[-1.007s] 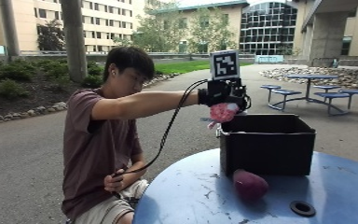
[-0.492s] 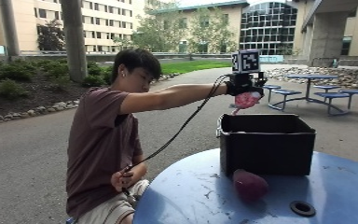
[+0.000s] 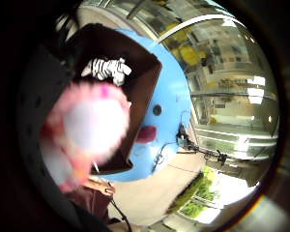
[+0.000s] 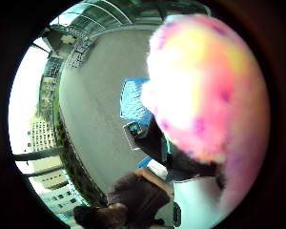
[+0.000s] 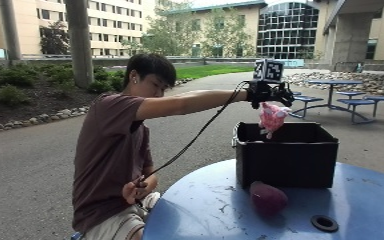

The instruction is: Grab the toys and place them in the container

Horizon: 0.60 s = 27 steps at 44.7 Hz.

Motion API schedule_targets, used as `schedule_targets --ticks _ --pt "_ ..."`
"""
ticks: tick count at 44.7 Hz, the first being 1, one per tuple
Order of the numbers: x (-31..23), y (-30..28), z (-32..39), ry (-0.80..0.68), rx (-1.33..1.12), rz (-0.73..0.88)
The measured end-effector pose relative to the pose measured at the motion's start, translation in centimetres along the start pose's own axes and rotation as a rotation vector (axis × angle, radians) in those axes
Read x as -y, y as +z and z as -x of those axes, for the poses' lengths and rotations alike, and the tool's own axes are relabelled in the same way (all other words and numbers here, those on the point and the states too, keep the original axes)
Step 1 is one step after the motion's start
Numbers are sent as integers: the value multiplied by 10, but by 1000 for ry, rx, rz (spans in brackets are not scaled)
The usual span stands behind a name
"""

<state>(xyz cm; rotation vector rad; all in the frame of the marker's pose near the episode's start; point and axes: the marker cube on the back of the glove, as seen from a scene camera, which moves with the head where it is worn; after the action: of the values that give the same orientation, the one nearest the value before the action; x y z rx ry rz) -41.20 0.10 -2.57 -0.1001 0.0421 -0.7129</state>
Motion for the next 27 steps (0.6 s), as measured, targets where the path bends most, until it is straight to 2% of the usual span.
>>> schedule_targets --ticks 6,12,27 --pt "-11 -6 -19 -7 74 -19" --pt "-37 -12 -71 13 102 -14" --pt "-80 -5 -151 137 100 7"
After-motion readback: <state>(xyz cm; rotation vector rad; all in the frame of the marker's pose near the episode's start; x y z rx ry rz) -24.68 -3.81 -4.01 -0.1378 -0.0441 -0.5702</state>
